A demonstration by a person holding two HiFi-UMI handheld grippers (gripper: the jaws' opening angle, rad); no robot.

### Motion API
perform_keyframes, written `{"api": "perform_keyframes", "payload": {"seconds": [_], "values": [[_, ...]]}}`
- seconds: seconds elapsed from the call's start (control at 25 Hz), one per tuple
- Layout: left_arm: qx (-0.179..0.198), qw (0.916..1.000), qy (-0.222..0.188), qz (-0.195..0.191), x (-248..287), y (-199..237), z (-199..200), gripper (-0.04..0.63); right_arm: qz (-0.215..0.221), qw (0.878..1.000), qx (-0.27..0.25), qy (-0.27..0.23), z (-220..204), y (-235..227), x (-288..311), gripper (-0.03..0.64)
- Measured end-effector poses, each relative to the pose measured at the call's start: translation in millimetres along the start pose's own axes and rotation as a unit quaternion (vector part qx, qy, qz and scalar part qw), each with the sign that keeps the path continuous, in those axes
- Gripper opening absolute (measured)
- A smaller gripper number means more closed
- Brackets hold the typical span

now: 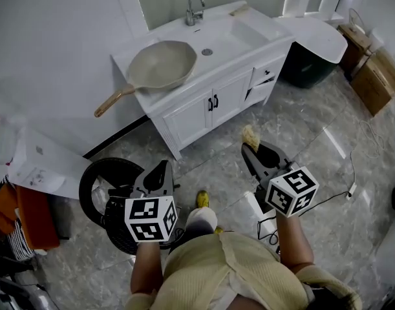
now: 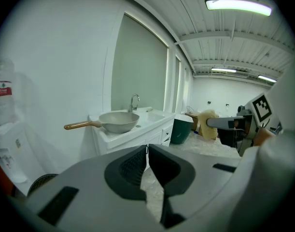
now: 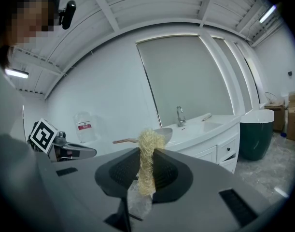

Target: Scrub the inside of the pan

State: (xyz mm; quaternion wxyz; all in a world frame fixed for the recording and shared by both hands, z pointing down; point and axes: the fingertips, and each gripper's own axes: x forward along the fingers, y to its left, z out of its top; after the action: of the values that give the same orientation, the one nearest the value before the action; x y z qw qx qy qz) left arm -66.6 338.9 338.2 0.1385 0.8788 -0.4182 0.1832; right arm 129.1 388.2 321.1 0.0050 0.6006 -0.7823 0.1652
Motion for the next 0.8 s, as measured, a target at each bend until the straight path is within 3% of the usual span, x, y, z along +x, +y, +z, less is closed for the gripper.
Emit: {"api": "perform_keyframes", "payload": {"seconds": [0.8], "values": [[-0.018,0.9998,0.005,0.002,106.6,96.0,53.8,0.067,0.025,0.999,-0.019,0.036,44.0,-25.4,160.3,0.077]]}}
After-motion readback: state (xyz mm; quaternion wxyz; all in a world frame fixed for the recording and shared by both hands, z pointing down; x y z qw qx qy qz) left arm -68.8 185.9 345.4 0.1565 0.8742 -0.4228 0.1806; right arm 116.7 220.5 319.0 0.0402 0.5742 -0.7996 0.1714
